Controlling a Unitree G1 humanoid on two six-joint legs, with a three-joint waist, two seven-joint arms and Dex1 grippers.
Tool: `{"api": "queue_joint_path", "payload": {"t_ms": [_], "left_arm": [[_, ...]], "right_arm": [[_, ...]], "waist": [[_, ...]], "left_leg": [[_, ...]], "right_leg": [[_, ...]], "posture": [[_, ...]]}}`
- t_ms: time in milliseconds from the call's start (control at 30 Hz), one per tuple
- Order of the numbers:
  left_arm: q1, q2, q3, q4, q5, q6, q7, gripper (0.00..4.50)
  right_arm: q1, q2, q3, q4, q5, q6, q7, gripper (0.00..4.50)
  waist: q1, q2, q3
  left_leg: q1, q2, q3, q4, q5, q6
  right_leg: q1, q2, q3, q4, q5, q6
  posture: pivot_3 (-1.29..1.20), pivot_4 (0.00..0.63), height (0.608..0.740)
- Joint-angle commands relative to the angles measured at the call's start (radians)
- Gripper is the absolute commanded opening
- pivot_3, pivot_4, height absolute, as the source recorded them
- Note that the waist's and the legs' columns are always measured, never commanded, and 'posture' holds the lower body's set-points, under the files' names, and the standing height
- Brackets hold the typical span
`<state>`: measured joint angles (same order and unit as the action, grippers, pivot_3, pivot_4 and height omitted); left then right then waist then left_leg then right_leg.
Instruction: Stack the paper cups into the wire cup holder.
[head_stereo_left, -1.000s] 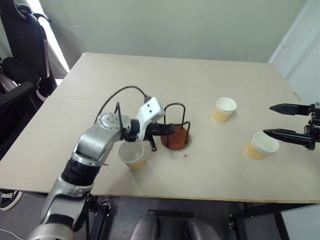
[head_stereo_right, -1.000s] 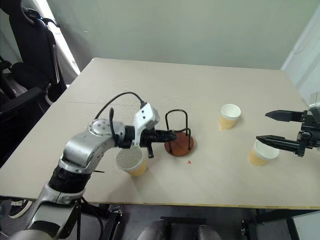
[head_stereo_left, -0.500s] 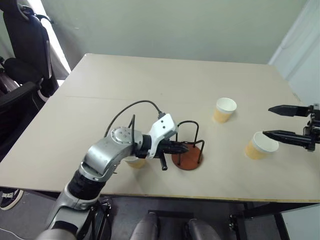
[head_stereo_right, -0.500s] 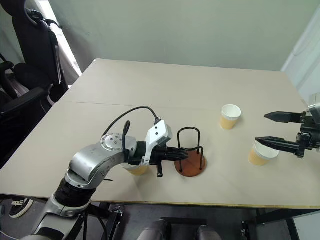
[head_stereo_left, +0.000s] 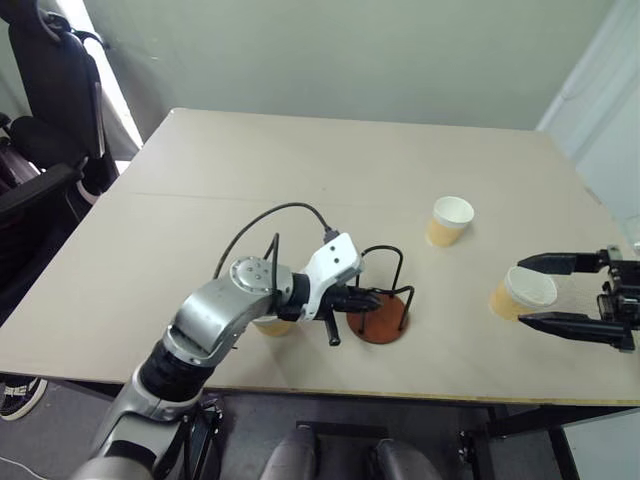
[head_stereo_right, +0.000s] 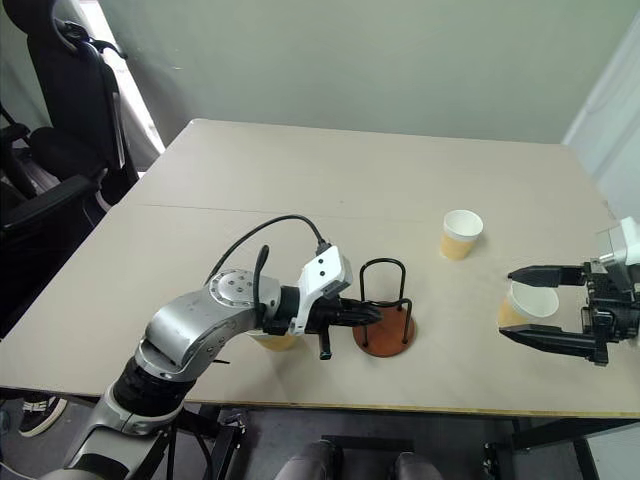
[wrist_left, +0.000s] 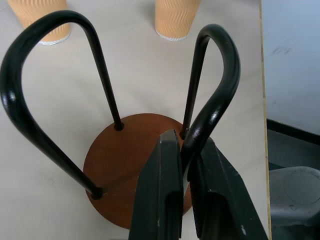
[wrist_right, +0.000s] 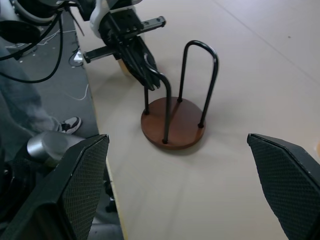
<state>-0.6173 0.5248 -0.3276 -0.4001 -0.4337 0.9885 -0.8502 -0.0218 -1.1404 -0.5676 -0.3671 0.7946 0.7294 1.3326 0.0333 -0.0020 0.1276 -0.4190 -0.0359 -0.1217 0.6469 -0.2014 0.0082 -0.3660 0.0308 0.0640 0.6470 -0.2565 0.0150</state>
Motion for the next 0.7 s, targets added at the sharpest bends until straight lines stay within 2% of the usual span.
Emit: {"api": "queue_joint_path", "payload": {"t_ms": [33, 167, 300, 567, 600, 700], "left_arm": [[-0.009, 0.007, -0.024, 0.008, -0.006, 0.011, -0.011, 0.02], [-0.010, 0.013, -0.039, 0.013, -0.005, 0.019, -0.012, 0.02], [-0.003, 0.024, -0.057, -0.016, -0.023, 0.041, -0.025, 1.23], [-0.004, 0.028, -0.044, -0.032, -0.033, 0.066, -0.005, 4.22], [-0.007, 0.038, -0.031, -0.032, -0.040, 0.068, -0.015, 4.49], [-0.027, 0.064, 0.019, -0.020, -0.054, 0.060, -0.028, 4.49]], "right_arm": [[-0.018, 0.000, -0.019, -0.023, 0.021, 0.003, -0.029, 4.50], [-0.030, -0.002, -0.008, -0.025, 0.032, 0.005, -0.046, 4.50], [-0.042, 0.002, 0.000, -0.028, 0.040, 0.006, -0.062, 4.50], [-0.038, 0.007, -0.002, -0.037, 0.048, 0.005, -0.073, 4.50], [-0.037, 0.006, -0.001, -0.036, 0.045, 0.004, -0.073, 4.50], [-0.034, -0.003, 0.009, -0.022, 0.020, -0.005, -0.072, 4.50]], "waist": [[0.000, 0.000, 0.000], [0.000, 0.000, 0.000], [0.000, 0.000, 0.000], [0.000, 0.000, 0.000], [0.000, 0.000, 0.000], [0.000, 0.000, 0.000]], "left_leg": [[0.000, 0.000, 0.000, 0.000, 0.000, 0.000], [0.000, 0.000, 0.000, 0.000, 0.000, 0.000], [0.000, -0.001, 0.000, 0.000, 0.000, 0.000], [-0.001, -0.002, 0.000, 0.000, -0.001, 0.000], [-0.001, -0.002, 0.000, 0.000, -0.002, 0.000], [-0.001, -0.002, 0.000, 0.000, -0.002, -0.001]], "right_leg": [[0.000, 0.000, 0.000, 0.000, 0.000, 0.000], [0.000, 0.000, 0.001, 0.000, 0.000, 0.001], [0.000, 0.000, 0.001, 0.000, -0.001, 0.001], [0.000, 0.000, 0.002, -0.001, -0.002, 0.003], [0.000, 0.000, 0.002, -0.001, -0.002, 0.003], [-0.001, 0.000, 0.002, -0.001, -0.002, 0.003]], "posture": [[0.00, 0.150, 0.740], [0.00, 0.150, 0.740], [0.00, 0.150, 0.740], [0.00, 0.150, 0.740], [0.00, 0.150, 0.740], [0.00, 0.150, 0.740]]}}
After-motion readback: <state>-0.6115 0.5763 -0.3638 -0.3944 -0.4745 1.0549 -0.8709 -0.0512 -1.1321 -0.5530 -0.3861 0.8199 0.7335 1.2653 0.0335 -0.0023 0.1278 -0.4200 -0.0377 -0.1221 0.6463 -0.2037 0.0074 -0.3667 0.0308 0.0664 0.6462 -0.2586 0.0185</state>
